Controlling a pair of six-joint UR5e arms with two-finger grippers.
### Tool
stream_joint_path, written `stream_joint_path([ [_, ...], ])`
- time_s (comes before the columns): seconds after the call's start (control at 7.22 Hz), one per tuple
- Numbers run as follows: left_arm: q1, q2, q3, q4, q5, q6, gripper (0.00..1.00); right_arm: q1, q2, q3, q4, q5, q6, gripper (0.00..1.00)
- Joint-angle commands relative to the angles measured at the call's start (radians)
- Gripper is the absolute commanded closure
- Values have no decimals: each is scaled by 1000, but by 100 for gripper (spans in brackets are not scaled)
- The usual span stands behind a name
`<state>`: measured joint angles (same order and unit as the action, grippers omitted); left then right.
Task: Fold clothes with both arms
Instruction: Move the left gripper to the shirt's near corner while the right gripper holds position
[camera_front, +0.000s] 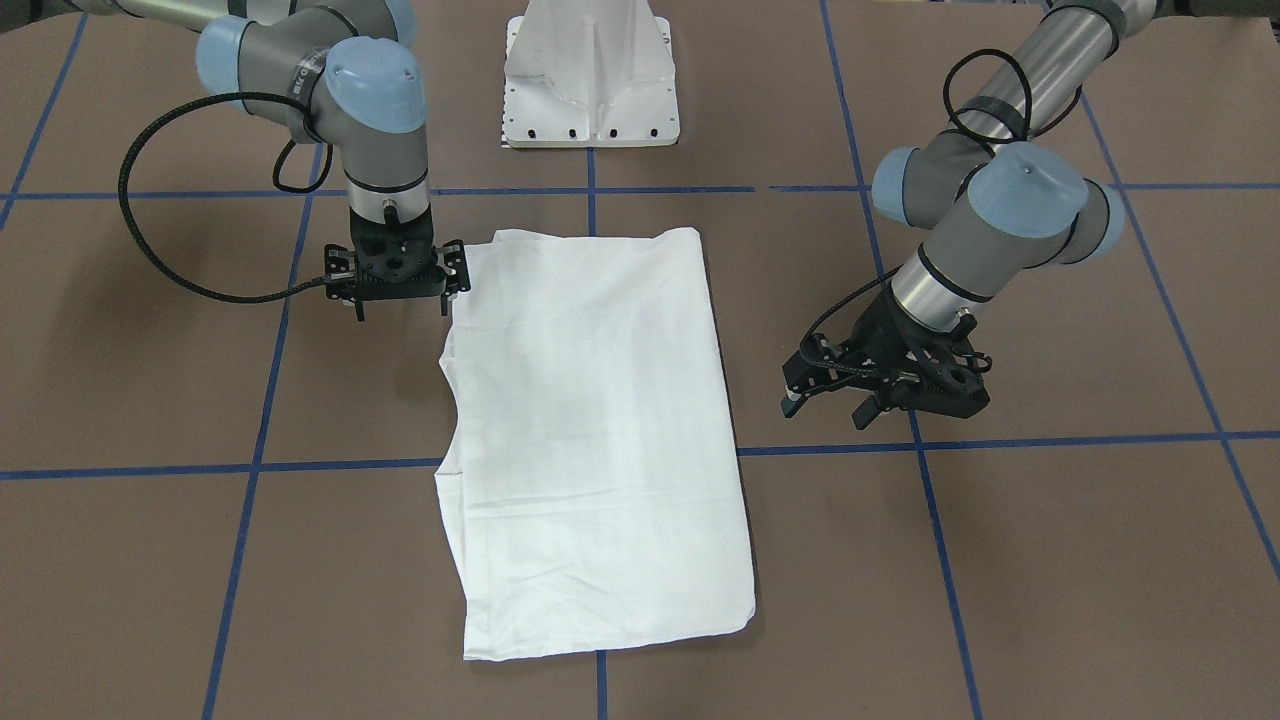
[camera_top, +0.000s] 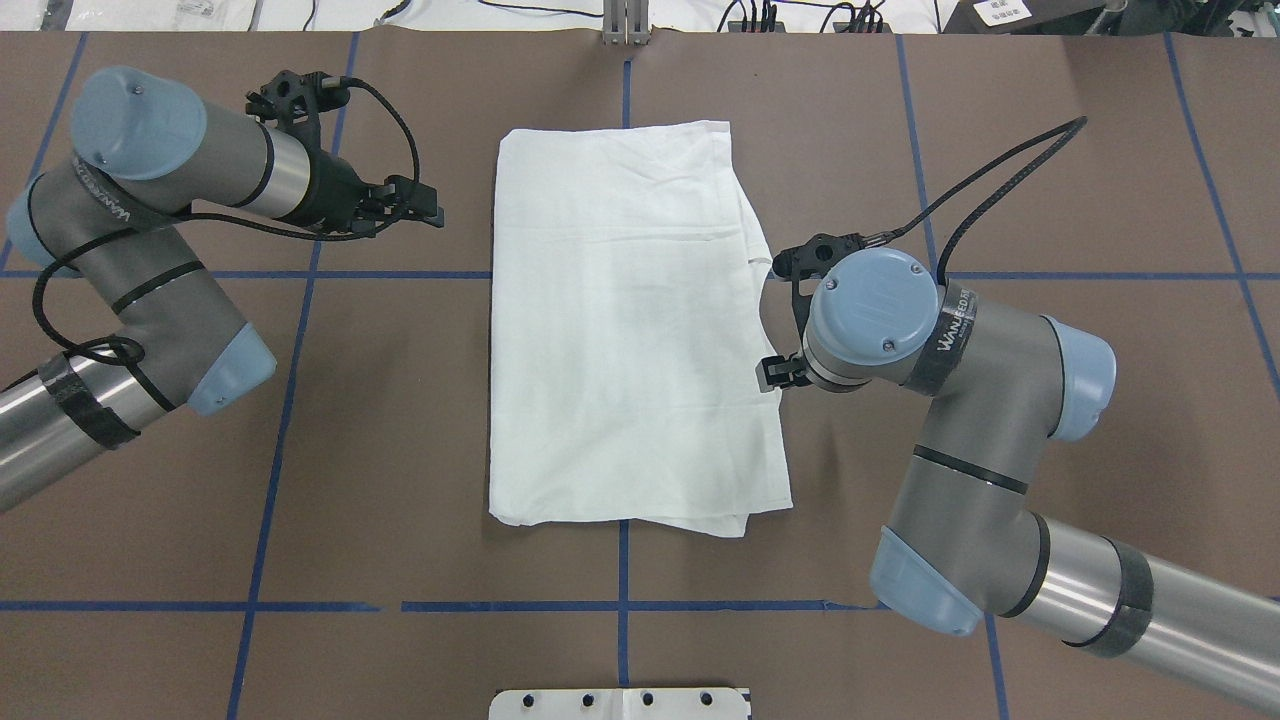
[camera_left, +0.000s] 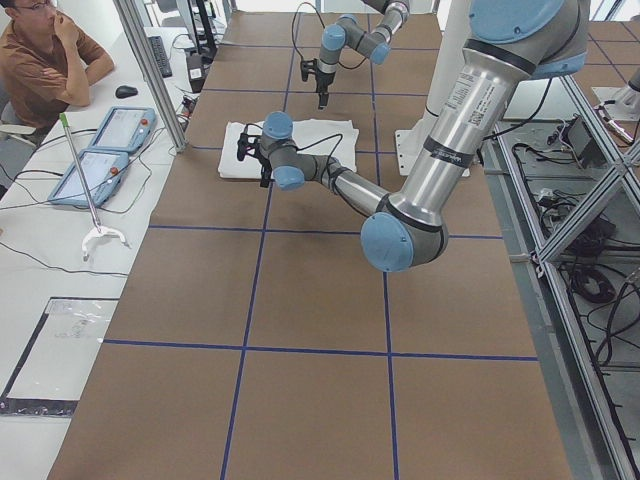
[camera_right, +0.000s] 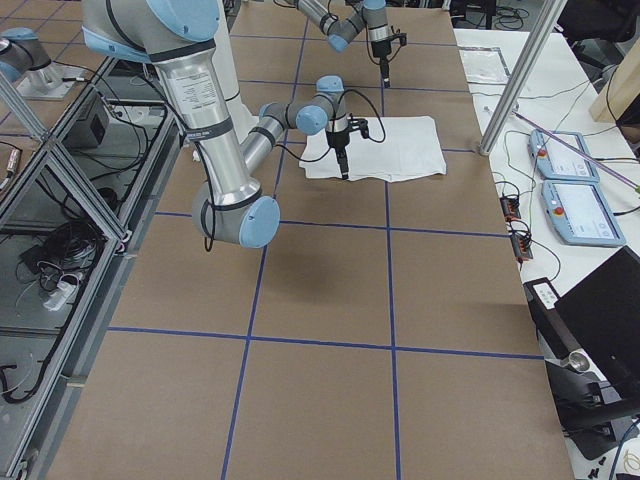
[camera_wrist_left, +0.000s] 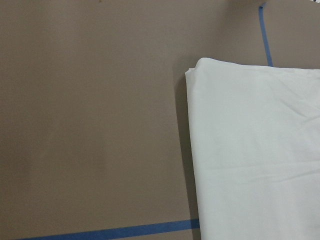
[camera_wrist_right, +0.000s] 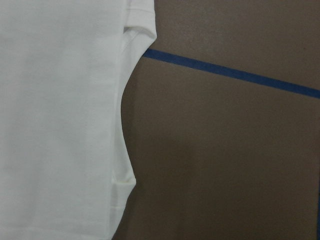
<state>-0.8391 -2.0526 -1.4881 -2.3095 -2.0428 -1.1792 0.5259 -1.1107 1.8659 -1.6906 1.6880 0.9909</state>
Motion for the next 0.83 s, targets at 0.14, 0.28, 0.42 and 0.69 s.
stream_joint_path([
  [0.14, 93, 61, -108, 10, -31, -259, 0, 2, -23, 119, 0, 77, 85, 0],
  [0.28, 138, 103, -179, 18, -31, -343, 0, 2, -34, 162, 2, 103, 139, 0],
  [0.42, 214, 142, -232, 54, -27, -409, 0, 2, -34, 191, 2, 116, 196, 0],
  [0.69, 360, 149, -299, 119, 25, -595, 0, 2, -35, 223, 3, 140, 230, 0],
])
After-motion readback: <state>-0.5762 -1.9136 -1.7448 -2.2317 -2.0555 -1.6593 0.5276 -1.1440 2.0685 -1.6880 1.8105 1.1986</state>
